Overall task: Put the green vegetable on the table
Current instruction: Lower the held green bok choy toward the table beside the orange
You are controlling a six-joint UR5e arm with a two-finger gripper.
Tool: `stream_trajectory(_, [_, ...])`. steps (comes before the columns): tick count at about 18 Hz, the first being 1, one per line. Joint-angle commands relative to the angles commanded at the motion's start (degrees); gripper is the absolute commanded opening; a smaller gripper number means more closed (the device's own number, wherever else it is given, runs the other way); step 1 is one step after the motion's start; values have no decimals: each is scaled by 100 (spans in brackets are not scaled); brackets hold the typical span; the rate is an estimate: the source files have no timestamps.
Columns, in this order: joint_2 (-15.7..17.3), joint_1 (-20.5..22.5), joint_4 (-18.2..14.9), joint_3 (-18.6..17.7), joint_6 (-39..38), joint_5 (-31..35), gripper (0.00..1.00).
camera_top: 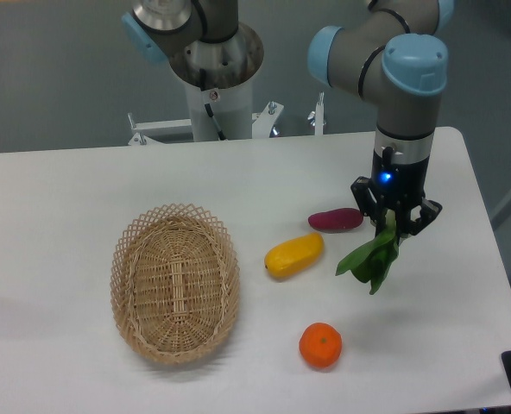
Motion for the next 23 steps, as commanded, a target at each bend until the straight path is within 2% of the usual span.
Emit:
stream_trajectory(11, [-53,-70,17,-96,-9,9,36])
stream_trajectory(19, [-211,-167,509,-360,-193,18,36])
stream_trajectory(23, [-605,-325,1053,-501,-255,297,36])
